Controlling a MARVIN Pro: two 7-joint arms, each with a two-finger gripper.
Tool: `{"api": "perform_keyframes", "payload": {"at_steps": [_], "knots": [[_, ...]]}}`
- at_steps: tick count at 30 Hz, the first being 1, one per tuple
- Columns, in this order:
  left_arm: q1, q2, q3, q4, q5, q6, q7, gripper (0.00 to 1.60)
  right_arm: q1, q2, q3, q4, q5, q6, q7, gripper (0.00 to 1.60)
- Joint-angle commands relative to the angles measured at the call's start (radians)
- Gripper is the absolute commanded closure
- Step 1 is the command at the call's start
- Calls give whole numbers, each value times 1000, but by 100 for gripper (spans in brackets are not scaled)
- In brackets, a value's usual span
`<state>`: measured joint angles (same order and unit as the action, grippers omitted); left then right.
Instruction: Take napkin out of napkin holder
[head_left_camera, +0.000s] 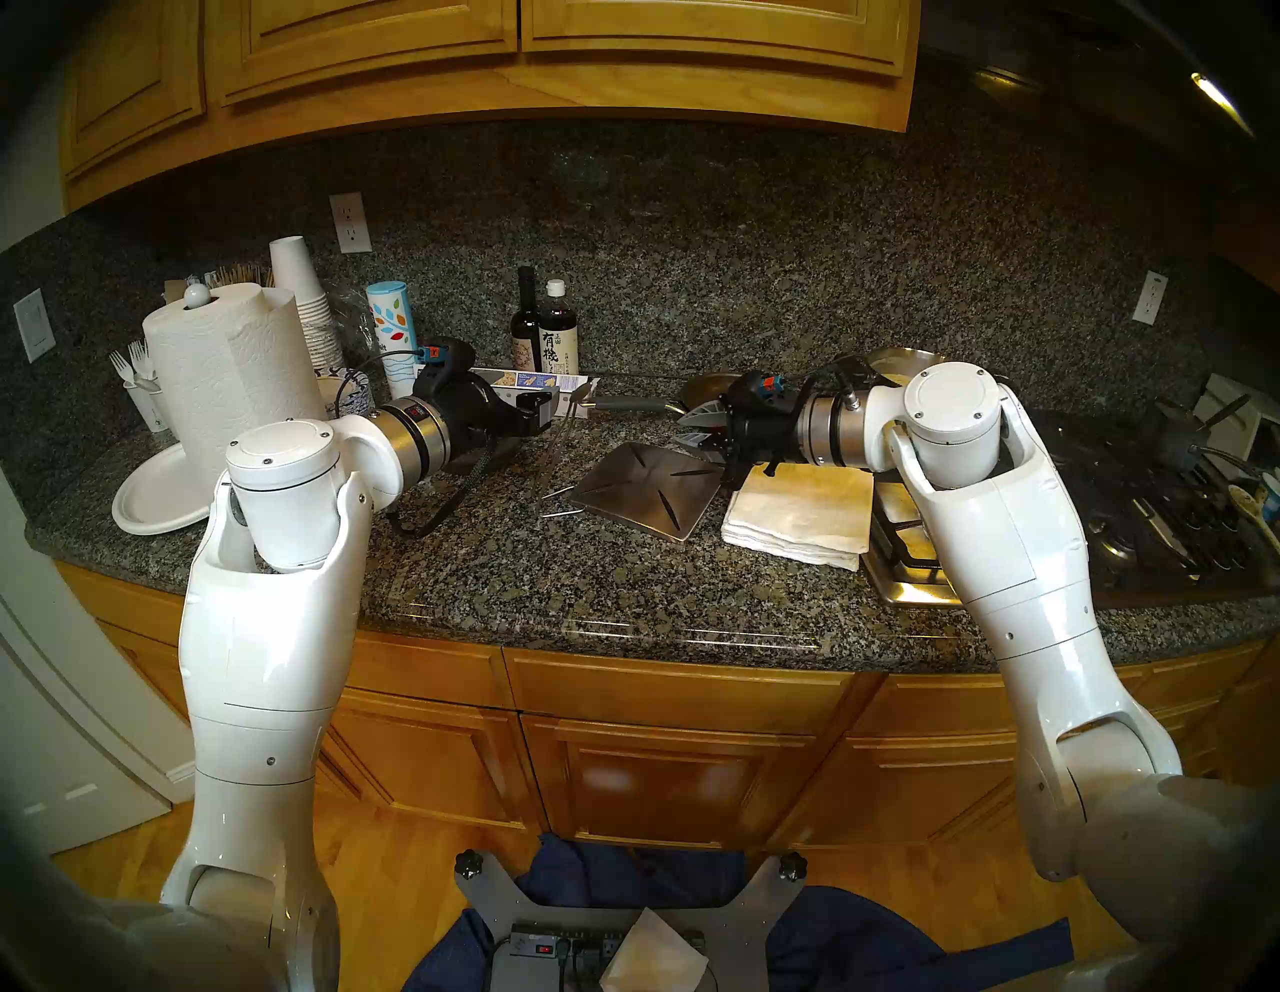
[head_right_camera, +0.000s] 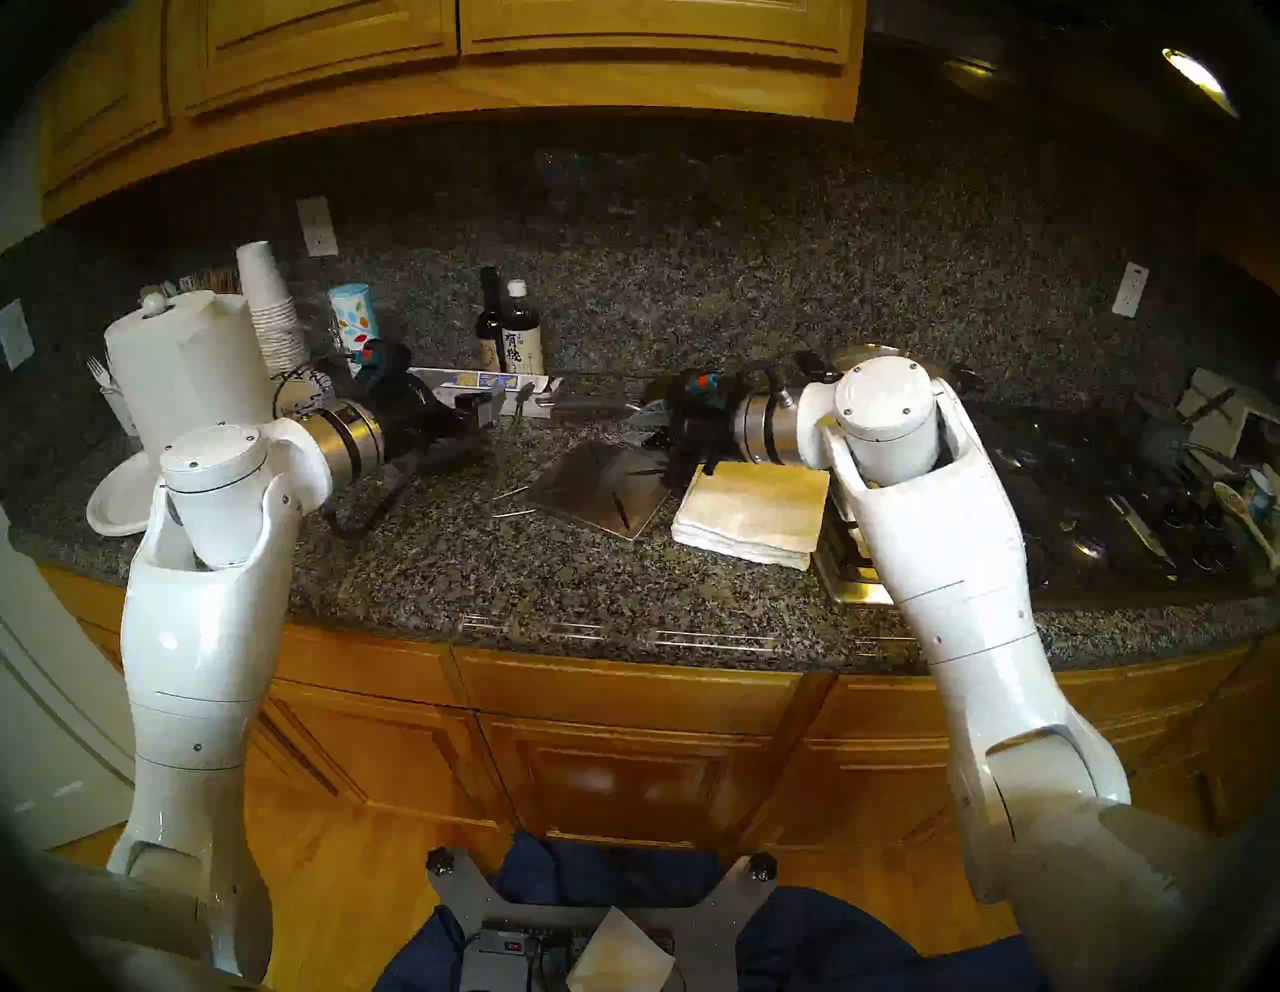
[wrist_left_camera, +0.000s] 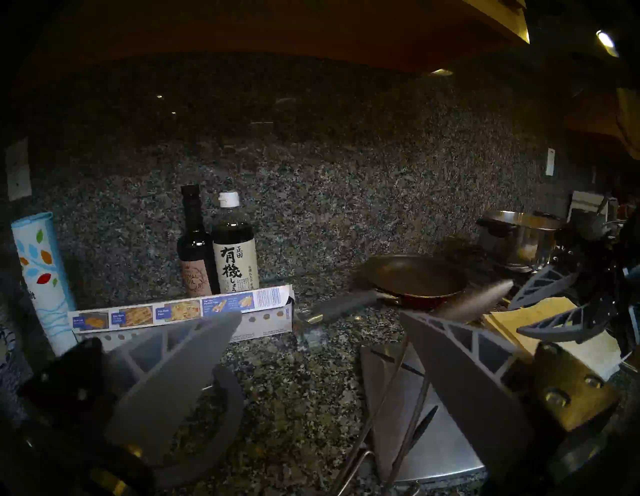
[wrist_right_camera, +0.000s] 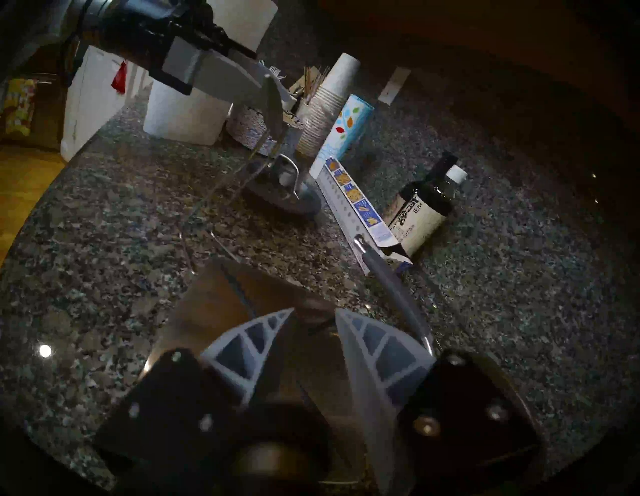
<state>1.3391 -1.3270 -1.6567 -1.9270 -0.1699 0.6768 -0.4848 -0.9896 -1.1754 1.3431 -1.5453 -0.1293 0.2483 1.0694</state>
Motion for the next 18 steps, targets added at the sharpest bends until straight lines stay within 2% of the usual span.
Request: {"api": "perform_keyframes", "payload": {"at_steps": [1,18], "knots": [[-27,-11,17,-23,16,-20,22,0,89,-42,-5,18,0,-24,-21,87],[-49,-32,52,3,43,-36,58,0,129,-84,-40,88,-12,-61,-40,92]]}}
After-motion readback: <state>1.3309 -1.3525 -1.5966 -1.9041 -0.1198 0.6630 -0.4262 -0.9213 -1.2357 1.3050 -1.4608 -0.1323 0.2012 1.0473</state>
